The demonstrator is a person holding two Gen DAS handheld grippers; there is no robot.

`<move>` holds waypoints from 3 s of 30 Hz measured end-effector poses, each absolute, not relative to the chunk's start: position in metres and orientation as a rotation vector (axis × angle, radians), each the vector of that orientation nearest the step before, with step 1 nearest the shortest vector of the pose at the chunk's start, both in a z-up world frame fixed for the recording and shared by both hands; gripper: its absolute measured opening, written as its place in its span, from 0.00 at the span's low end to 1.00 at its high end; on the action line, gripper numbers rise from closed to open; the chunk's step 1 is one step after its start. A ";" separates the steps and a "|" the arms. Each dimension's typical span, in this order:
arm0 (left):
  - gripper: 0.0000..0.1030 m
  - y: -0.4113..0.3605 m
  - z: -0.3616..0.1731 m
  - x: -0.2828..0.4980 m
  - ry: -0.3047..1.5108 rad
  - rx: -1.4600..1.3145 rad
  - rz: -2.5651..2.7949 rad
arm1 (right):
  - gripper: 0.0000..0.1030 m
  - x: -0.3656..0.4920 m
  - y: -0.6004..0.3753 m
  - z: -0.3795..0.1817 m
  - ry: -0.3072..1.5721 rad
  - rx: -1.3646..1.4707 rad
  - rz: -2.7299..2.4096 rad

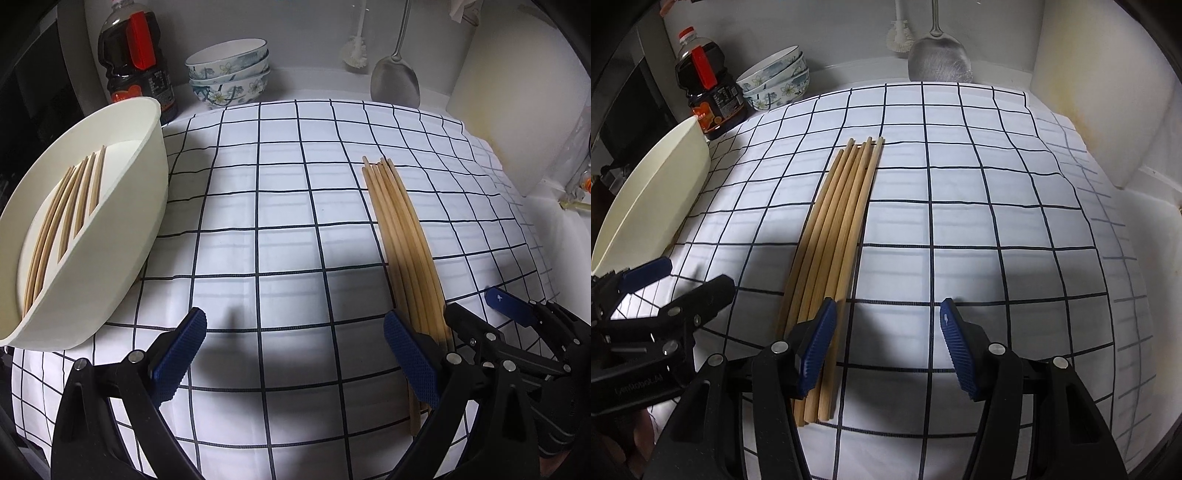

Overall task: Organize utensils
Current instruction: 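Move both open tools back over the remaining chopsticks, then close the right tool on a chopstick while the left tool grasps another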

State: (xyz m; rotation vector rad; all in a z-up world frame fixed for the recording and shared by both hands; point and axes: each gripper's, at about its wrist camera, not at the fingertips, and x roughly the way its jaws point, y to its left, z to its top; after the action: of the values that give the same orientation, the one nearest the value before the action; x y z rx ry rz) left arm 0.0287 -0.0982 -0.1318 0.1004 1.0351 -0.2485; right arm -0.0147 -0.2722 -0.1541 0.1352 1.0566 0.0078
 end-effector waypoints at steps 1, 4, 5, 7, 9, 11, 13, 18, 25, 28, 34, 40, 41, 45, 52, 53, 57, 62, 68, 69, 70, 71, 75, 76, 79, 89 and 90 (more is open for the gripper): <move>0.92 -0.098 -0.132 0.029 1.034 0.100 -0.249 | 0.54 -0.017 -0.271 -0.154 1.055 0.122 0.007; 0.92 -0.099 -0.132 0.028 1.034 0.094 -0.252 | 0.54 -0.020 -0.268 -0.153 1.050 0.093 0.014; 0.92 -0.099 -0.131 0.027 1.034 0.093 -0.251 | 0.54 -0.021 -0.267 -0.153 1.048 0.082 0.015; 0.92 -0.100 -0.131 0.027 1.033 0.093 -0.251 | 0.51 -0.020 -0.265 -0.152 1.047 0.066 0.020; 0.92 -0.100 -0.131 0.027 1.032 0.094 -0.251 | 0.50 -0.019 -0.262 -0.152 1.050 0.062 0.030; 0.92 -0.101 -0.130 0.026 1.031 0.098 -0.249 | 0.49 -0.020 -0.259 -0.152 1.047 0.050 0.032; 0.92 -0.101 -0.129 0.026 1.031 0.097 -0.245 | 0.47 -0.022 -0.257 -0.152 1.042 0.030 0.034; 0.92 -0.100 -0.129 0.026 1.029 0.104 -0.245 | 0.43 -0.021 -0.259 -0.153 1.040 0.016 0.045; 0.92 -0.109 -0.132 0.025 1.031 0.122 -0.260 | 0.17 -0.015 -0.260 -0.157 1.033 0.006 0.048; 0.92 -0.115 -0.133 0.025 1.028 0.133 -0.270 | 0.08 -0.015 -0.268 -0.157 1.029 0.017 0.029; 0.92 -0.127 -0.141 0.027 1.036 0.154 -0.283 | 0.08 -0.022 -0.289 -0.158 1.030 0.039 -0.014; 0.93 -0.132 -0.150 0.026 1.043 0.179 -0.270 | 0.08 -0.028 -0.302 -0.157 1.035 0.065 -0.021; 0.93 -0.132 -0.150 0.026 1.041 0.182 -0.267 | 0.08 -0.028 -0.302 -0.157 1.035 0.067 -0.020; 0.93 -0.131 -0.154 0.025 1.056 0.179 -0.269 | 0.08 -0.026 -0.301 -0.157 1.033 0.070 -0.013; 0.93 -0.131 -0.156 0.030 1.070 0.168 -0.254 | 0.08 -0.025 -0.301 -0.157 1.026 0.069 -0.004; 0.93 -0.131 -0.156 0.032 1.070 0.163 -0.254 | 0.08 -0.024 -0.301 -0.157 1.025 0.069 -0.003; 0.78 -0.138 -0.153 0.037 1.053 0.168 -0.274 | 0.08 -0.019 -0.303 -0.158 1.012 0.067 0.007; 0.60 -0.149 -0.150 0.043 1.043 0.177 -0.301 | 0.15 -0.008 -0.306 -0.159 1.002 0.082 0.033; 0.41 -0.154 -0.149 0.044 1.029 0.177 -0.315 | 0.17 0.002 -0.302 -0.160 0.981 0.056 0.047; 0.33 -0.155 -0.148 0.044 1.029 0.177 -0.317 | 0.17 0.003 -0.300 -0.160 0.975 0.034 0.048; 0.22 -0.156 -0.148 0.044 1.030 0.176 -0.316 | 0.16 0.002 -0.298 -0.161 0.969 0.016 0.048; 0.16 -0.157 -0.148 0.043 1.033 0.174 -0.315 | 0.15 0.002 -0.295 -0.161 0.962 -0.005 0.048; 0.07 -0.157 -0.148 0.042 1.038 0.172 -0.320 | 0.06 0.002 -0.299 -0.161 0.967 0.025 0.052; 0.07 -0.156 -0.147 0.042 1.044 0.166 -0.322 | 0.06 0.001 -0.301 -0.160 0.972 0.044 0.052; 0.07 -0.154 -0.147 0.042 1.061 0.156 -0.328 | 0.06 -0.004 -0.305 -0.159 0.981 0.100 0.057; 0.07 -0.136 -0.130 0.031 1.085 0.140 -0.336 | 0.06 -0.022 -0.298 -0.137 0.990 0.186 0.063; 0.07 -0.133 -0.125 0.031 1.082 0.140 -0.336 | 0.06 -0.023 -0.297 -0.134 0.989 0.191 0.065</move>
State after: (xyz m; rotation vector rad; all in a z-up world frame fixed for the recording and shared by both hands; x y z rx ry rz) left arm 0.0306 -0.1328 -0.1254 0.1398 1.0824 -0.3363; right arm -0.0226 -0.2967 -0.1344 0.1908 0.9887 0.0654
